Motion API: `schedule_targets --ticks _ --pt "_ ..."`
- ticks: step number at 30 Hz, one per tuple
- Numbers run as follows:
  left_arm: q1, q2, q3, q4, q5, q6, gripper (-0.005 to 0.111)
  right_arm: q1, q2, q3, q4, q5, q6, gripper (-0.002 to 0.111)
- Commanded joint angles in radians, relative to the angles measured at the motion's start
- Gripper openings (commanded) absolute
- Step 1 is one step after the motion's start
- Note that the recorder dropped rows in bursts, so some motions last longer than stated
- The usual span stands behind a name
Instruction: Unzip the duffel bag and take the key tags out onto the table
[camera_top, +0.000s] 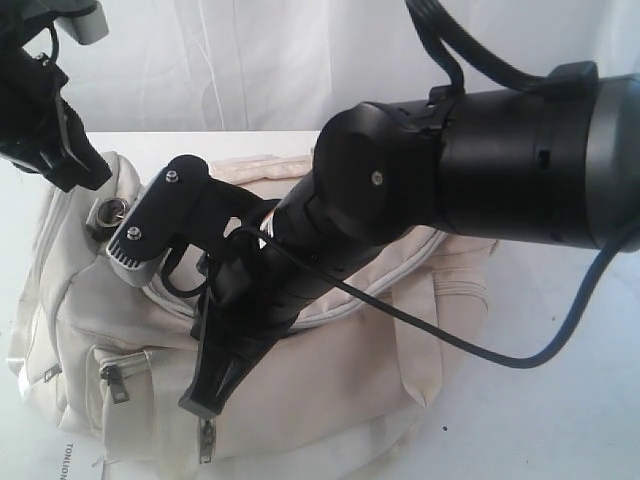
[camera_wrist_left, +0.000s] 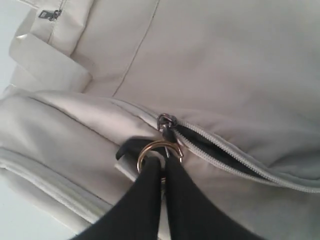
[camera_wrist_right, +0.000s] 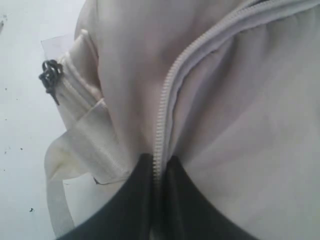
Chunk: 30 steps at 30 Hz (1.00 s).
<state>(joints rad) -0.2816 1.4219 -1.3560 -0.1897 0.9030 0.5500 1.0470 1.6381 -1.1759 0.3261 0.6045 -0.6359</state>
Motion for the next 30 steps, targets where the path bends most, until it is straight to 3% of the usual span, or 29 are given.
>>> schedule_targets --ticks 1,4,6,11,14,18,25,30 --pt "0.002 0.037 -0.002 -0.033 0.019 0.032 0.034 0.001 -0.002 0.014 -0.007 0.083 0.013 0.0" --pt "0.0 0.065 -0.002 -0.041 0.027 0.067 0.053 0.001 -0.002 0.014 -0.007 0.083 0.013 0.0" --pt "0.0 0.081 -0.002 -0.041 0.028 0.087 0.059 0.001 -0.002 0.014 -0.007 0.083 0.013 0.0" --pt "0.0 0.119 0.0 -0.041 0.031 0.108 0.062 0.001 -0.002 0.014 -0.007 0.08 0.013 0.0" --pt "0.0 0.124 0.0 -0.035 0.031 0.108 0.046 0.001 -0.002 0.014 -0.007 0.078 0.013 0.0" --pt "0.0 0.124 0.0 -0.035 0.031 0.094 0.003 0.001 -0.002 0.014 -0.007 0.077 0.013 0.0" --pt "0.0 0.086 -0.015 -0.031 0.026 0.075 0.0 0.001 -0.002 0.014 -0.007 0.077 0.013 0.0" --pt "0.0 0.069 -0.074 -0.029 -0.054 0.044 0.0 0.001 -0.002 0.014 -0.007 0.082 0.013 0.0"
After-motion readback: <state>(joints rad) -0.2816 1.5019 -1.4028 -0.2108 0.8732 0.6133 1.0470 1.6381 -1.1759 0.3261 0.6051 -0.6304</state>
